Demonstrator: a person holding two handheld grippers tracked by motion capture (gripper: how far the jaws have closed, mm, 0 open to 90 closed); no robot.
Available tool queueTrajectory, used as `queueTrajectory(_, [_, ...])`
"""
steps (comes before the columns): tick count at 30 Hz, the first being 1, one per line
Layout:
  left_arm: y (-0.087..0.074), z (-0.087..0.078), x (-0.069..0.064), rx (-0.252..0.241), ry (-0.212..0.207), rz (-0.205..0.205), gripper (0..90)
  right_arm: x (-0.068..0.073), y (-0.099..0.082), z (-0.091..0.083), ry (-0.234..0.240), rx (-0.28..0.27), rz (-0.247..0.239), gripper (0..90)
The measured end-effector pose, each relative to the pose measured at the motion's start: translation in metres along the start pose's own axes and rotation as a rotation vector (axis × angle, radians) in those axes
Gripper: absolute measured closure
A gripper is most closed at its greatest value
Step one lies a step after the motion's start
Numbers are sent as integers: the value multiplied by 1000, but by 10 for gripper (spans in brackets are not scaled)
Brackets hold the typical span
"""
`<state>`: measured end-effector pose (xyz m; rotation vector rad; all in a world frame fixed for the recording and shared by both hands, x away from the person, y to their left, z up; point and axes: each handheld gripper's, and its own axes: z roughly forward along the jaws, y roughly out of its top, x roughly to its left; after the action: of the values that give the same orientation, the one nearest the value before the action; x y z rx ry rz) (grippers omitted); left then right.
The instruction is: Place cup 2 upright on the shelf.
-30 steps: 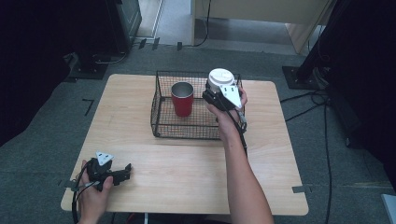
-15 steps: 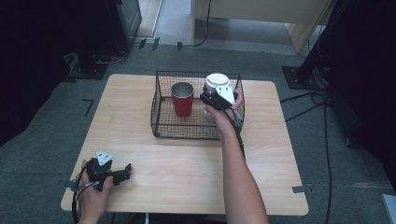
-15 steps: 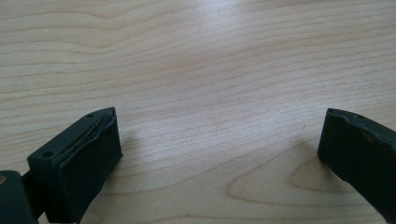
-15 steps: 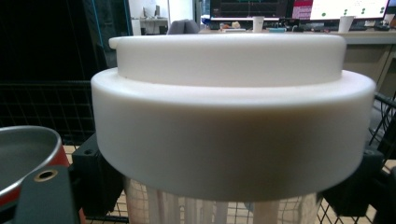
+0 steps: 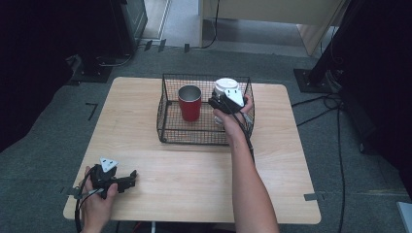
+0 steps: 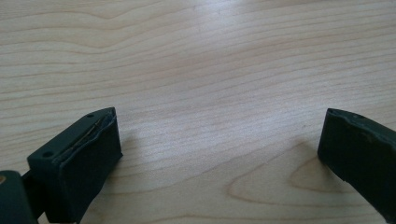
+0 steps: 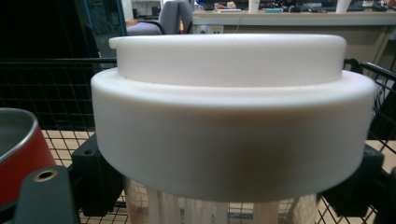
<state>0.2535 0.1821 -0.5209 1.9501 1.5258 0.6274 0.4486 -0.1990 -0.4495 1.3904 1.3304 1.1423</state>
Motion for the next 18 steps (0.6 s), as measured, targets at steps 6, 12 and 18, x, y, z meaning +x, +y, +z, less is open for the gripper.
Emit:
queueTrajectory(6, [0,0,0,0,0,0,0,4,-1,-1,39,3,-42,157])
queueTrajectory(12, [0,0,0,0,0,0,0,5,0,-2,35,16,-27,134])
queueTrajectory(18, [0,0,0,0,0,0,0,6,3,-4,71,21,-11,39])
